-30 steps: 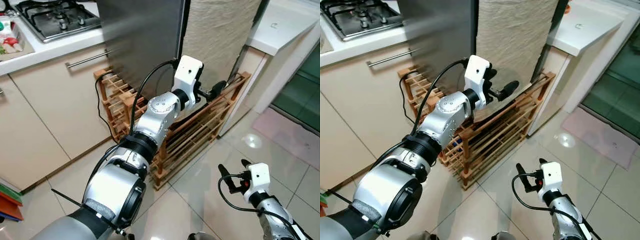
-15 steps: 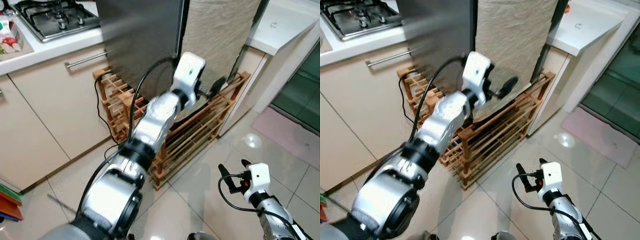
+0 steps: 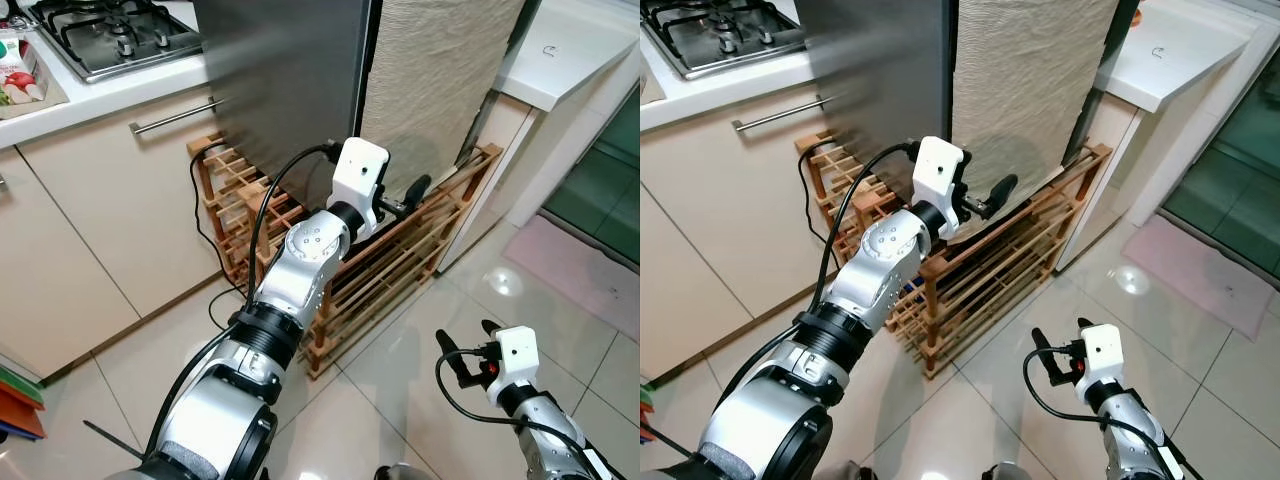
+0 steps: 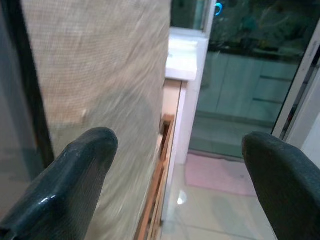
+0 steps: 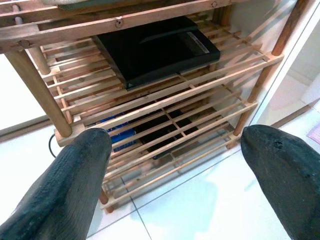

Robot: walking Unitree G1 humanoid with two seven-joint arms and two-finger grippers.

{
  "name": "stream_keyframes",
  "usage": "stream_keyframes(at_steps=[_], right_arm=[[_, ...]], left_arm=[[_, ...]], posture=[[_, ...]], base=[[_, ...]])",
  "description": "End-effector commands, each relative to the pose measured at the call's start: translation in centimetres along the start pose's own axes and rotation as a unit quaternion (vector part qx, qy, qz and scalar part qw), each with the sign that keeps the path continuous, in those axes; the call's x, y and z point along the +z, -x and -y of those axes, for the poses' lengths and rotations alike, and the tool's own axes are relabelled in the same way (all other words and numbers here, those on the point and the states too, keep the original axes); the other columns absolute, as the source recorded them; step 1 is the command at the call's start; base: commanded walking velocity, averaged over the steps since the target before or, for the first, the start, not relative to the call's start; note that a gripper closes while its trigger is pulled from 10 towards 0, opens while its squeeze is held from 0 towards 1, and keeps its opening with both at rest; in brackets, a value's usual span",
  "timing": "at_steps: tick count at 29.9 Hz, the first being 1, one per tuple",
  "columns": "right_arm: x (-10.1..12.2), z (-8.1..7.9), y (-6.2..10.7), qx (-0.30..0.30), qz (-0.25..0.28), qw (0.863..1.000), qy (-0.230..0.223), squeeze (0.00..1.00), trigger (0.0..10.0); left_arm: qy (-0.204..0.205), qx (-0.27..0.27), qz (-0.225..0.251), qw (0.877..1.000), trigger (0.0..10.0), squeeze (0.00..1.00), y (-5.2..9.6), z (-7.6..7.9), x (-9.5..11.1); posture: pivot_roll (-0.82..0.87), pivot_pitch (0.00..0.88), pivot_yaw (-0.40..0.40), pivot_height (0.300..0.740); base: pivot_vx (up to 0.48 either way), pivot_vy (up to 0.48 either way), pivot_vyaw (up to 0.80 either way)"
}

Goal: Restocking fridge

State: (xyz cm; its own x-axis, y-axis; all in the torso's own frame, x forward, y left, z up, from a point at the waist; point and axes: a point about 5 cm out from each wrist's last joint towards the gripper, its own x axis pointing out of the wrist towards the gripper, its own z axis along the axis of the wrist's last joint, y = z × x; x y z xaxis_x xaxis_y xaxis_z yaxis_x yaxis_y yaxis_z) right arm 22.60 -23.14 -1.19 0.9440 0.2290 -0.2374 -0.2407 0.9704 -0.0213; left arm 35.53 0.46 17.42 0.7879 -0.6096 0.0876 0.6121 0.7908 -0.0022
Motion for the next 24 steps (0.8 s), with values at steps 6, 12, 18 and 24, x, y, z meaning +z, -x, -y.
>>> stream_keyframes(at_steps=[6,12,18,24], right_arm=[[0.2,0.3,-0.1,-0.008,0.000,1.000,0.005,0.00,10.0],[0.2,0.3,-0.1,-0.009,-0.001,1.000,0.004,0.00,10.0],[0.2,0.3,-0.1,-0.009,0.000,1.000,0.003,0.00,10.0],[0.2,0.4,-0.1,-0.010,0.001,1.000,0.004,0.00,10.0]], left_arm=[[0.010,0.009,0.011,1.000,10.0,0.00,-0.8,1.0,0.8],[-0.002,0.046,0.007,0.999,10.0,0.00,-0.6,-0.2,0.6],[-0.006,0.052,0.006,0.999,10.0,0.00,-1.0,-0.3,0.7],[-0.015,0.064,0.003,0.998,10.0,0.00,-1.9,-0.2,1.2]], posture=[[-0.08,0.032,-0.025,0.740],[-0.08,0.037,-0.023,0.740],[-0.08,0.043,-0.022,0.740],[-0.09,0.044,-0.023,0.740]], base=[[0.000,0.000,0.00],[0.000,0.000,0.00],[0.000,0.000,0.00],[0.000,0.000,0.00]])
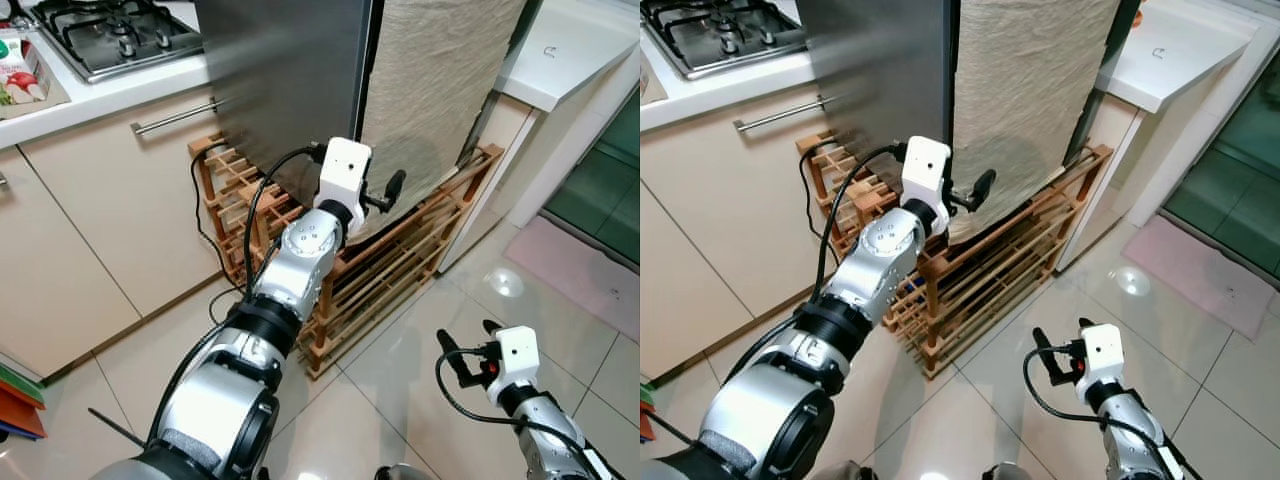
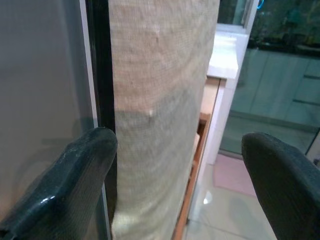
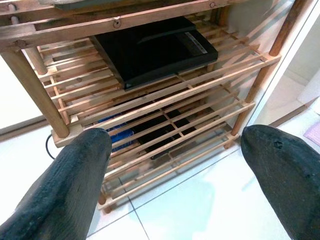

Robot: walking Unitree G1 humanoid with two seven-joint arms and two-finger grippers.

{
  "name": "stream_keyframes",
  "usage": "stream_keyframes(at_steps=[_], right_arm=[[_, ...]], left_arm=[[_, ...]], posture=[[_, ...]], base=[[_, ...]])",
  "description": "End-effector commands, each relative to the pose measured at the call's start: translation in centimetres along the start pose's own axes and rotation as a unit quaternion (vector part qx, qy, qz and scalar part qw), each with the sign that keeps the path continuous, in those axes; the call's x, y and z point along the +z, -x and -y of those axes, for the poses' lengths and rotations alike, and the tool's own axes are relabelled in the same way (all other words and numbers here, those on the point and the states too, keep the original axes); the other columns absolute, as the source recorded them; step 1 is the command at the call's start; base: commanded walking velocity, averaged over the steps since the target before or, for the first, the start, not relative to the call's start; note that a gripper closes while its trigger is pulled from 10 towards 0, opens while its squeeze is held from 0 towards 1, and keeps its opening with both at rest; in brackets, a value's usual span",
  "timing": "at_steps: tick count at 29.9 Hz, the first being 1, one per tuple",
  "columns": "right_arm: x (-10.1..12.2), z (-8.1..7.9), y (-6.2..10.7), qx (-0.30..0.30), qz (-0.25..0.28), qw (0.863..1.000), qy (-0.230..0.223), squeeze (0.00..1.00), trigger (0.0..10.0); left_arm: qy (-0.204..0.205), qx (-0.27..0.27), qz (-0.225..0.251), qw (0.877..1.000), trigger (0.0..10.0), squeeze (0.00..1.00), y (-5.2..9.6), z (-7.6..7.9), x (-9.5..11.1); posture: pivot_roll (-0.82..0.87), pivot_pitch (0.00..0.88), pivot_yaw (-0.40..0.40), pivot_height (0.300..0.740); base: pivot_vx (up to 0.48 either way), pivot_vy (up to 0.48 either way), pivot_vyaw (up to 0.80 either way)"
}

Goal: Restocking fridge

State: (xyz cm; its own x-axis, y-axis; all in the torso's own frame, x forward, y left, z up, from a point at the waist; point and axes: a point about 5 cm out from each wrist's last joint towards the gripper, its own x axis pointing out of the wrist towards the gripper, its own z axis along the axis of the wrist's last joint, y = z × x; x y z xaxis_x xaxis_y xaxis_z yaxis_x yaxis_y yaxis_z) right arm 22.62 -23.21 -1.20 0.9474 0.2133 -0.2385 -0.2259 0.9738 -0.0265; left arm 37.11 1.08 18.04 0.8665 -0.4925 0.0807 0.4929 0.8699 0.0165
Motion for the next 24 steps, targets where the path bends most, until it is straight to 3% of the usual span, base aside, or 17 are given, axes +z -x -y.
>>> stream_keyframes(at_steps=[1,15,21,24], right_arm=[[0.2,0.3,-0.1,-0.002,0.001,1.000,0.003,0.00,10.0],[0.2,0.4,0.0,-0.003,0.000,1.000,0.003,0.00,10.0],[0.2,0.3,-0.1,-0.002,0.000,1.000,0.003,0.00,10.0],[0.2,0.3,-0.1,-0.002,0.001,1.000,0.002,0.00,10.0]], left_arm=[[0.001,-0.007,0.007,1.000,10.0,0.00,-0.8,1.4,0.7],[-0.022,0.021,-0.023,0.999,10.0,0.00,-1.8,1.6,0.6],[-0.003,0.001,-0.035,0.999,10.0,0.00,-2.1,3.1,0.7],[0.021,-0.047,-0.053,0.997,10.0,0.00,-2.3,5.6,0.4]], posture=[[-0.09,0.044,-0.023,0.740],[-0.10,0.052,-0.020,0.740],[-0.09,0.053,-0.020,0.740],[-0.10,0.055,-0.019,0.740]], base=[[0.000,0.000,0.00],[0.000,0.000,0.00],[0.000,0.000,0.00],[0.000,0.000,0.00]])
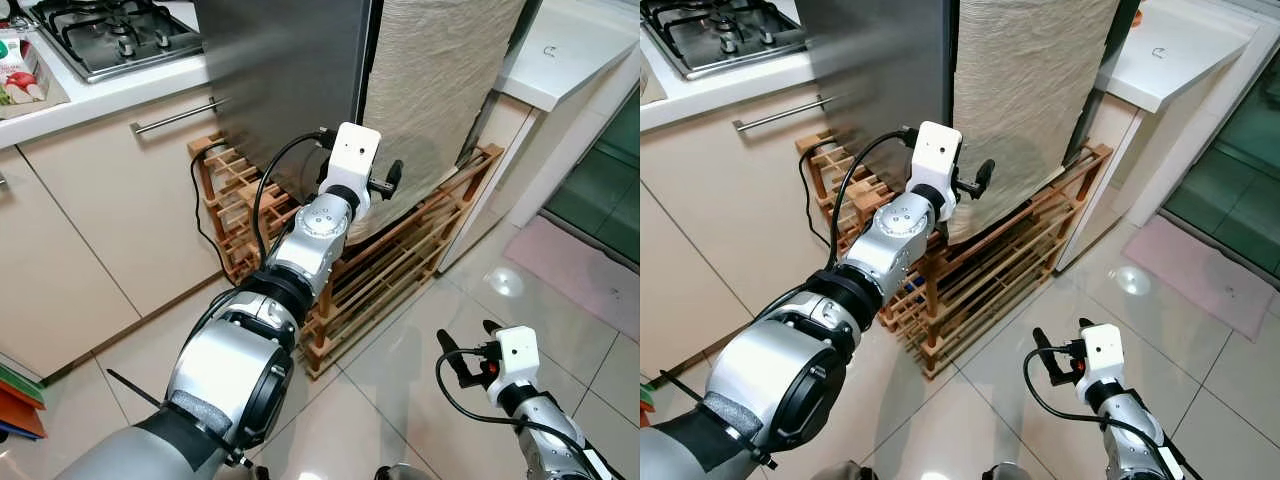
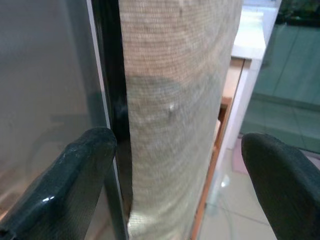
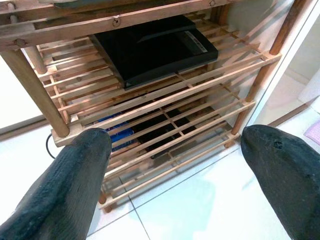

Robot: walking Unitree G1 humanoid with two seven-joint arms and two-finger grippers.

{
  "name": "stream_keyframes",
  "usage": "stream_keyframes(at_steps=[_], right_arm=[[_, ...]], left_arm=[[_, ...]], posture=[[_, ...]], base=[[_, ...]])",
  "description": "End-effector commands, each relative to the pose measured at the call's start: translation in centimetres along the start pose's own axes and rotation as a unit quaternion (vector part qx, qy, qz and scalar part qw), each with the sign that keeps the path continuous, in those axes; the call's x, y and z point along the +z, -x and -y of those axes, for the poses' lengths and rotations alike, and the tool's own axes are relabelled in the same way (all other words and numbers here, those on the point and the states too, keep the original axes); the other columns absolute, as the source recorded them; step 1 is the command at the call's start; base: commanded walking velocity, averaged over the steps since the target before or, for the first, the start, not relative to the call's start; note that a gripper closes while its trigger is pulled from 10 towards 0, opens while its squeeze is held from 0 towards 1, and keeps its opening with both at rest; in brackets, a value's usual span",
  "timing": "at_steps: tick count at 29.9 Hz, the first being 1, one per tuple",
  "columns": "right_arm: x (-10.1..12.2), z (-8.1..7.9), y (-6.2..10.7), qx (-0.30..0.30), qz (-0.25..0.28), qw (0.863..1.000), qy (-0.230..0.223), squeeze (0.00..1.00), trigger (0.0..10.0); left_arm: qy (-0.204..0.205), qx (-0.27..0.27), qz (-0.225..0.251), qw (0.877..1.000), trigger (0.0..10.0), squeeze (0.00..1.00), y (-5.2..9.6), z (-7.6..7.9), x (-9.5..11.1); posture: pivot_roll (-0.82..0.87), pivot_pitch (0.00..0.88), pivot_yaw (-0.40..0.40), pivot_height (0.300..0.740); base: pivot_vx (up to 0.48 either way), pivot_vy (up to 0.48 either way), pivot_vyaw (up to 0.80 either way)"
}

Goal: Restocking fridge

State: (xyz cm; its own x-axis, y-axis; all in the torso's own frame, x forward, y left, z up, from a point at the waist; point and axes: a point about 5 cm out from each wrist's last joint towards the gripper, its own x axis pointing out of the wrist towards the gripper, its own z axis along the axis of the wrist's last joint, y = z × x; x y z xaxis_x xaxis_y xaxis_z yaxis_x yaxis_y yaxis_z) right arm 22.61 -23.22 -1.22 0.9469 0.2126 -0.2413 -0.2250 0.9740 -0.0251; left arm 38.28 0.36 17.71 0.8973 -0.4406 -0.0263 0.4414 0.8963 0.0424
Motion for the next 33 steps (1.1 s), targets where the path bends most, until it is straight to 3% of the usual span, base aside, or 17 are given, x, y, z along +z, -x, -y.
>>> stream_keyframes(at_steps=[1,18,21,24,28,33], right_arm=[[0.3,0.3,-0.1,-0.001,0.002,1.000,0.003,0.00,10.0],[0.3,0.3,-0.1,-0.001,0.003,1.000,0.003,0.00,10.0],[0.3,0.4,0.0,-0.002,0.004,1.000,0.002,0.00,10.0],[0.2,0.4,0.0,-0.001,0.003,1.000,0.002,0.00,10.0],[0.3,0.3,0.0,-0.001,0.004,1.000,0.001,0.00,10.0],[0.3,0.2,-0.1,-0.001,0.006,1.000,-0.001,0.00,10.0]], left_arm=[[0.035,-0.089,-0.001,0.995,10.0,0.00,-0.5,6.0,1.0],[0.047,-0.213,0.035,0.975,10.0,0.00,0.1,10.1,2.2],[0.049,-0.266,0.065,0.960,10.0,0.00,0.6,11.6,3.1],[0.042,-0.288,0.080,0.953,10.0,0.00,0.9,12.2,3.4],[0.022,-0.279,0.090,0.956,10.0,0.00,1.0,11.8,3.3],[0.013,-0.235,0.099,0.967,10.0,0.00,1.2,8.7,2.4]], posture=[[-0.10,0.055,-0.019,0.740],[-0.10,0.053,-0.018,0.740],[-0.09,0.056,-0.020,0.740],[-0.09,0.057,-0.021,0.740],[-0.09,0.060,-0.023,0.740],[-0.08,0.061,-0.022,0.740]], base=[[0.000,0.000,0.00],[0.000,0.000,0.00],[0.000,0.000,0.00],[0.000,0.000,0.00],[0.000,0.000,0.00],[0.000,0.000,0.00]])
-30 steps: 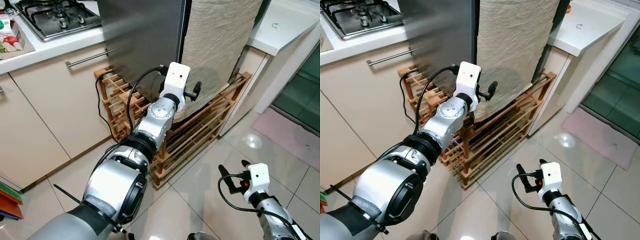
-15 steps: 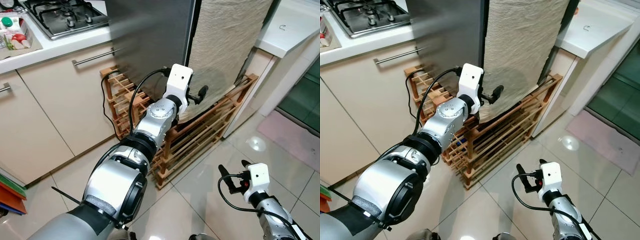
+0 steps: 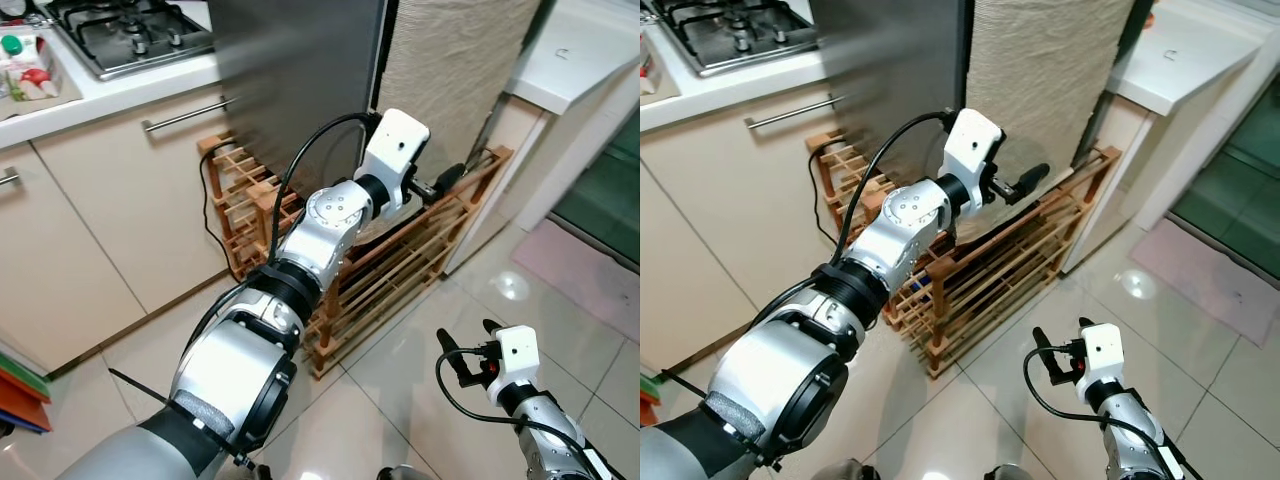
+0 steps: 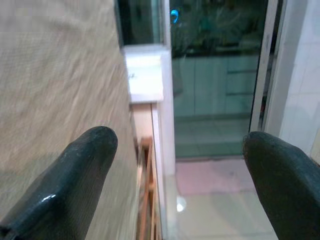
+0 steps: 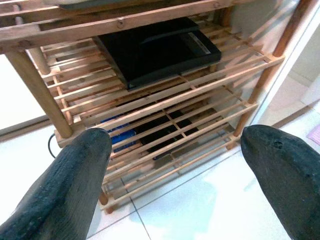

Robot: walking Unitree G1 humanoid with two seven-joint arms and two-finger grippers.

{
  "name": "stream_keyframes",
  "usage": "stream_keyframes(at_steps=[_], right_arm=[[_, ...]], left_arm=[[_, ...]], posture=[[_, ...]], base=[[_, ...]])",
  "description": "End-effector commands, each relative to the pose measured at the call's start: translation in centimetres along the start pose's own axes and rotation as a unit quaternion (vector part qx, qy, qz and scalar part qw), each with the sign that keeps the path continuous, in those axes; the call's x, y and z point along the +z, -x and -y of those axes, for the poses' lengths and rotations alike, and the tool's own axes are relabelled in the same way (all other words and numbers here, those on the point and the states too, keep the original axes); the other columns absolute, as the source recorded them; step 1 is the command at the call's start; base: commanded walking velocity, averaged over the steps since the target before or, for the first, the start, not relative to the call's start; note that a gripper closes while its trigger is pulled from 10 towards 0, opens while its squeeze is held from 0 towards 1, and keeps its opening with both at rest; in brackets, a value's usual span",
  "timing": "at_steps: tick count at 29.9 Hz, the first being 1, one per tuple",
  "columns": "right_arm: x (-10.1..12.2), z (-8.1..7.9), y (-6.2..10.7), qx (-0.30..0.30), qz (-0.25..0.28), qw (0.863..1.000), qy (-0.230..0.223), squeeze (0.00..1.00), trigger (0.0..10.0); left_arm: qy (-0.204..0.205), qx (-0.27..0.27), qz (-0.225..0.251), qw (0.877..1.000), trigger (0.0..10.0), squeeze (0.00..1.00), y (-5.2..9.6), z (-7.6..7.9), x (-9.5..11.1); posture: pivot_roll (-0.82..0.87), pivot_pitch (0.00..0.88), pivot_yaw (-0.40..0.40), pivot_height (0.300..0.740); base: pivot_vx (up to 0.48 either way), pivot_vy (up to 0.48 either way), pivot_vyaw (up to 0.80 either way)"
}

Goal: Restocking fridge

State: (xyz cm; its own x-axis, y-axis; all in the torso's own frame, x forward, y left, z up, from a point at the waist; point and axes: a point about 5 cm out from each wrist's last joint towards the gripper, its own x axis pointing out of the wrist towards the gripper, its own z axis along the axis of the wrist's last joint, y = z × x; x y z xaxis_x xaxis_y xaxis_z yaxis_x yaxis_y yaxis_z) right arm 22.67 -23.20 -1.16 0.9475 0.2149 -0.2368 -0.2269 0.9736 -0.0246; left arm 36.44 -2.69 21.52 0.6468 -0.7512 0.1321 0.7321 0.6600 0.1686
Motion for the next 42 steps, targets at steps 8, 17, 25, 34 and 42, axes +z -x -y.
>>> stream_keyframes(at_steps=[8,17,25,34,42], right_arm=[[0.1,-0.1,-0.1,-0.005,0.006,1.000,-0.011,0.00,10.0],[9.4,-5.0,-0.1,-0.015,0.209,0.978,0.017,0.00,10.0],[10.3,-5.4,2.2,-0.037,0.178,0.983,0.004,0.00,10.0],[9.9,-4.0,4.3,-0.134,0.161,0.978,-0.021,0.00,10.0],[8.9,-3.7,4.8,-0.150,0.135,0.979,-0.032,0.00,10.0]], left_arm=[[0.034,0.040,0.028,0.998,10.0,0.00,4.0,0.3,-2.1],[-0.033,0.171,-0.067,0.982,10.0,0.00,16.0,-4.4,-6.4],[-0.004,0.218,-0.112,0.970,10.0,0.00,22.3,-2.9,-7.0],[0.035,0.350,-0.121,0.928,10.0,0.00,23.7,-4.4,-7.4],[0.016,0.315,-0.140,0.938,10.0,0.00,22.5,-3.9,-7.4]], posture=[[-0.04,0.053,-0.006,0.740],[0.01,0.036,0.017,0.740],[0.02,0.031,0.021,0.740],[0.01,0.028,0.013,0.740],[0.01,0.030,0.015,0.740]], base=[[0.000,0.000,0.00],[0.000,0.000,0.00],[0.000,0.000,0.00],[0.000,0.000,0.00],[0.000,0.000,0.00]])
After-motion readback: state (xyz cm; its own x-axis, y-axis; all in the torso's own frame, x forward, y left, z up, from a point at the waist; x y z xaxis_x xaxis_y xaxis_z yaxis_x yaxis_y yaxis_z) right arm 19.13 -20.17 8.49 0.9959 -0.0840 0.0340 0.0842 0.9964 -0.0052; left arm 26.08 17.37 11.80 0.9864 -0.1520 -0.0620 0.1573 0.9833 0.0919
